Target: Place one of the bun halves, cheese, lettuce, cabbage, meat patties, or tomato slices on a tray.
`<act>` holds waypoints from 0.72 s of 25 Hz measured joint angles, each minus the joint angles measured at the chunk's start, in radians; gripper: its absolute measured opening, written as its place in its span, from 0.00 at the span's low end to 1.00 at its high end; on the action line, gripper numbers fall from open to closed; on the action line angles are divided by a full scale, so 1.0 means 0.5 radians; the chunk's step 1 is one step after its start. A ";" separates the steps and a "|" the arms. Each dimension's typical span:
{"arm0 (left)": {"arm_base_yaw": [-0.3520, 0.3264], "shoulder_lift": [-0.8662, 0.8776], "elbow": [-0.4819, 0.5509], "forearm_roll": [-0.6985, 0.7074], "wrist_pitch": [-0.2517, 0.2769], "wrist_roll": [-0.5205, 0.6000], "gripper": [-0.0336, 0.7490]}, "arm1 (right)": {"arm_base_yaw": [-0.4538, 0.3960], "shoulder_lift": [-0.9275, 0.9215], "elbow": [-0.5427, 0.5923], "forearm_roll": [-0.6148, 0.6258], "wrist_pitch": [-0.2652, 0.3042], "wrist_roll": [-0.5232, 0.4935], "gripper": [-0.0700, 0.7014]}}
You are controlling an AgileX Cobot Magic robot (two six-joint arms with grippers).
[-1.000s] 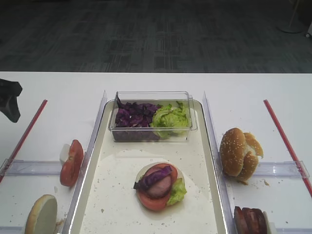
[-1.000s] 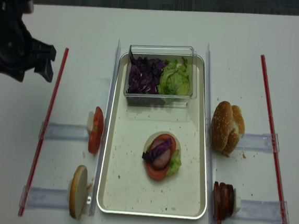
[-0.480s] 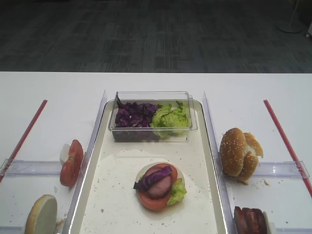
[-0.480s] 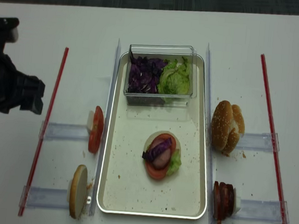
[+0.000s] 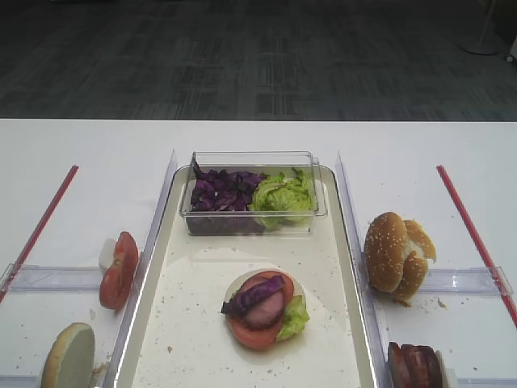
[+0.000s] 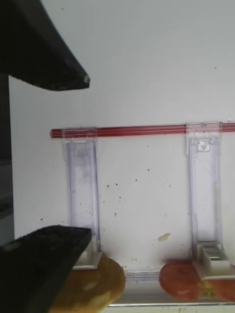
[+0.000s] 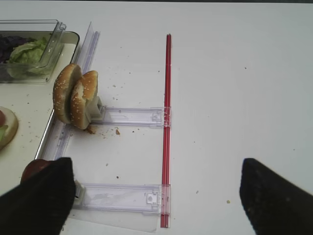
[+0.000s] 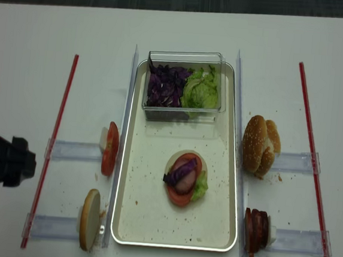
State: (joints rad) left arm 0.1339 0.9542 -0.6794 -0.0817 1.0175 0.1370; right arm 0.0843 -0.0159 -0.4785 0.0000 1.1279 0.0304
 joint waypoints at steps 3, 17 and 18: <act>0.000 -0.214 0.097 0.003 0.022 0.000 0.71 | 0.000 0.000 0.000 0.000 0.000 0.000 0.99; 0.000 -0.910 0.343 0.003 0.243 -0.011 0.71 | 0.000 0.000 0.000 0.000 0.000 0.000 0.99; 0.000 -0.957 0.347 0.003 0.249 -0.011 0.71 | 0.000 0.000 0.000 0.000 0.000 0.000 0.99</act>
State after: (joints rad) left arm 0.1339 0.4758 -0.5057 -0.0803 1.1418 0.1316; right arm 0.0843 -0.0159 -0.4785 0.0000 1.1279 0.0304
